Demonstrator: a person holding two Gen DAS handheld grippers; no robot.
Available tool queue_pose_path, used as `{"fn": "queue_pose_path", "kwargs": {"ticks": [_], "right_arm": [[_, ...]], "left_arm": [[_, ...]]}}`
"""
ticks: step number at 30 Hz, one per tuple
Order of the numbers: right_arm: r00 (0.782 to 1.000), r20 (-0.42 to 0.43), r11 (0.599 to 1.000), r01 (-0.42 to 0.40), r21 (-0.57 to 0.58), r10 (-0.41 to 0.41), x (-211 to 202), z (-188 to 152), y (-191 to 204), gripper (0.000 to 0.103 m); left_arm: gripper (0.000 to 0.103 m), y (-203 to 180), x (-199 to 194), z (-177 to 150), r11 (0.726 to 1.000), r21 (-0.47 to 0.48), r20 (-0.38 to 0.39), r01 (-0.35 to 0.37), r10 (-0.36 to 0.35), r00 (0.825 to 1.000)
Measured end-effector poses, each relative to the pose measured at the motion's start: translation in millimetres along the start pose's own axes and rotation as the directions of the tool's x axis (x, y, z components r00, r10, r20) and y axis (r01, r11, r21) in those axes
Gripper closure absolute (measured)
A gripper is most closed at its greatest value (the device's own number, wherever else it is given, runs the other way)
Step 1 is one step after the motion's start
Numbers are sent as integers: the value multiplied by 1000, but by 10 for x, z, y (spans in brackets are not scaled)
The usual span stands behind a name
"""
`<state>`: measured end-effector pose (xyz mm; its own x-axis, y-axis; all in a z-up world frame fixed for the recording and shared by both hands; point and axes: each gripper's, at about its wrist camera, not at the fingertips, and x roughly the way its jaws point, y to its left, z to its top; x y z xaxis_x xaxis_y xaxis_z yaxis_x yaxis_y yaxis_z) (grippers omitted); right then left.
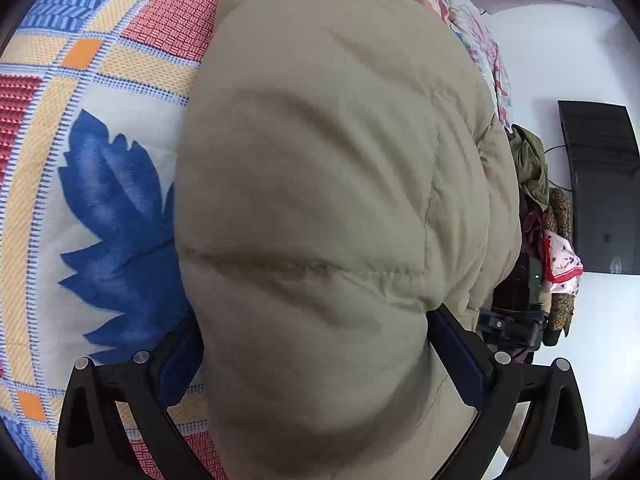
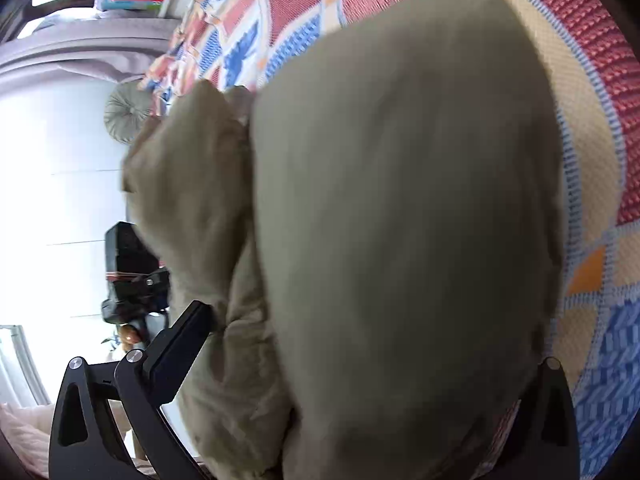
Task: Fold large clothes
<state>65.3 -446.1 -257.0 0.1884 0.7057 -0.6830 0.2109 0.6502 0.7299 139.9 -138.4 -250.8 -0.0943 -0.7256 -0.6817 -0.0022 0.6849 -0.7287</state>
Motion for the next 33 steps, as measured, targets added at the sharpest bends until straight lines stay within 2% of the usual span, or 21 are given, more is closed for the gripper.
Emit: {"fn": "queue_pose_path", "kwargs": {"ticks": [3,8,10,12,13,15,16,18,21,25,28,33], "right_arm": [[1000,6,999,-3,34,3,71,24,-44,0],[1000,26,997,5,79,-7,107,34,-54,0],[999,38,996,15,93,-19,118,23,-39,0],[998,49,994,29,107,-34,121,16,-11,1],[998,54,993,32,114,-38,121,6,3,4],[996,83,993,22,115,-31,111,-33,77,19],[995,96,994,20,107,-30,97,-52,135,23],[993,110,995,22,102,-33,90,-87,228,36],[990,138,994,18,107,-32,89,-175,416,47],[985,173,996,-3,87,-12,173,-139,805,48],[984,179,999,-20,51,11,281,-74,1096,48],[987,154,998,-40,-51,48,735,327,1753,48]], "left_arm": [[0,-28,66,-20,1000,-3,-8,13,-13,1000],[2,-175,129,-33,998,51,6,-27,26,1000],[7,-199,107,-45,997,69,14,-25,24,1000],[17,-193,50,-48,996,89,16,-20,19,1000],[20,-207,17,-44,995,100,18,-19,17,1000],[27,-226,-66,-30,992,128,23,-18,15,1000],[28,-260,-102,-21,989,146,26,-20,16,1000],[30,-319,-179,6,984,176,29,-25,20,999],[30,-359,-405,51,978,209,48,-7,-4,999],[30,-256,-803,37,973,229,108,-8,-17,994],[30,-142,-1225,257,973,228,168,-41,2,986],[30,190,-1918,636,973,203,280,-110,50,959]]}}
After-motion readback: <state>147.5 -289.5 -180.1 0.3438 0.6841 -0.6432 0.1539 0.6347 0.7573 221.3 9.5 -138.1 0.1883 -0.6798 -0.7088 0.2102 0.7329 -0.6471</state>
